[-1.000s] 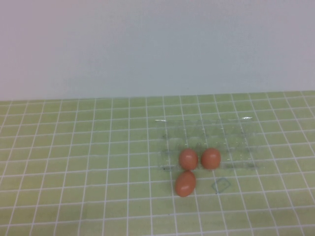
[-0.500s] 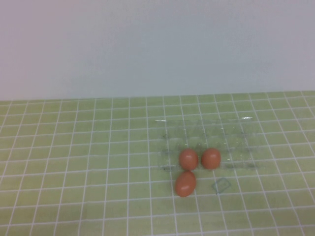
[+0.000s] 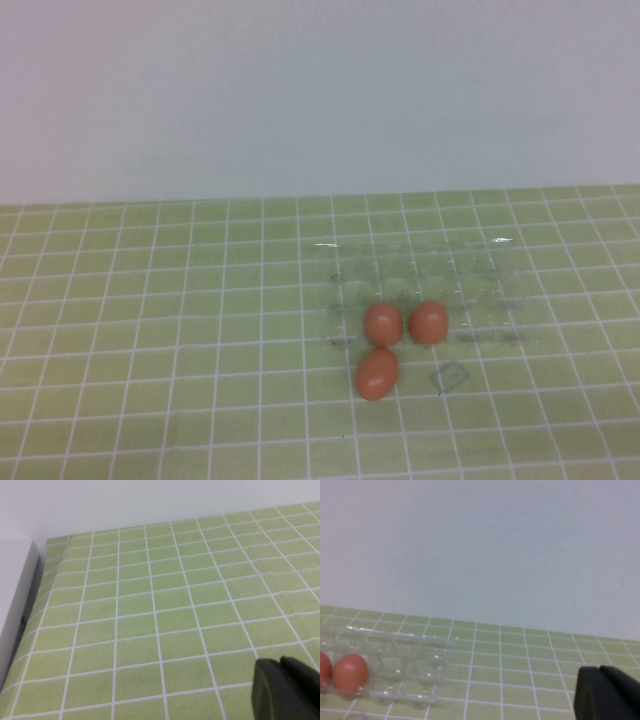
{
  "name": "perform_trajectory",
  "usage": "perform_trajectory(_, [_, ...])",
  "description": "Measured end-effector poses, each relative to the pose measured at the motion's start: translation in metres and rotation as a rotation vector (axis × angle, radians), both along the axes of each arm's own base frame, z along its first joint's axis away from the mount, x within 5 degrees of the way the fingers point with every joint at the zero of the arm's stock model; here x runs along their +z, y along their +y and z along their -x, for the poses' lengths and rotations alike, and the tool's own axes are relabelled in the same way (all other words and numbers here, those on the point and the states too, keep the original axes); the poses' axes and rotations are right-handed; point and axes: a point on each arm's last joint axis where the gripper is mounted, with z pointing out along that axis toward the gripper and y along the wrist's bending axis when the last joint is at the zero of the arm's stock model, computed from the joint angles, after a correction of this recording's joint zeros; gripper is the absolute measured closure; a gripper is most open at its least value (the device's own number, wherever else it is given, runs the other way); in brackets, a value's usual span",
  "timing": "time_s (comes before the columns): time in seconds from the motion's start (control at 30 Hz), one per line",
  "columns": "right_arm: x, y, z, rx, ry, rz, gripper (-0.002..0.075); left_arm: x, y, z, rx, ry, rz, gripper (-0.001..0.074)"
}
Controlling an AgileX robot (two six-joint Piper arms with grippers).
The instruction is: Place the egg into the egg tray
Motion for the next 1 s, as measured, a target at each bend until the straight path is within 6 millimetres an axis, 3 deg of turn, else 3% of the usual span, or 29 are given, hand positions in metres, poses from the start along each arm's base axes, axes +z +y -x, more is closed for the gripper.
perform_trajectory(0.3, [0.010, 0.000, 0.001, 0.002, -0.039, 0.004, 0.0728, 0.000, 0.000, 0.000, 0.000, 0.000, 0.000, 0.0735])
perform_trajectory(0.53, [0.036, 0.000, 0.003, 0.000, -0.080, -0.084, 0.0728, 0.000, 0.000, 0.000, 0.000, 0.000, 0.000, 0.0735])
perform_trajectory(0.83, [0.043, 0.003, -0.033, -0.069, 0.196, -0.444, 0.0728, 0.000, 0.000, 0.000, 0.000, 0.000, 0.000, 0.0735])
perform_trajectory(1.0, [0.049, 0.005, -0.059, -0.102, 0.310, -0.433, 0.0728, 0.000, 0.000, 0.000, 0.000, 0.000, 0.000, 0.0735])
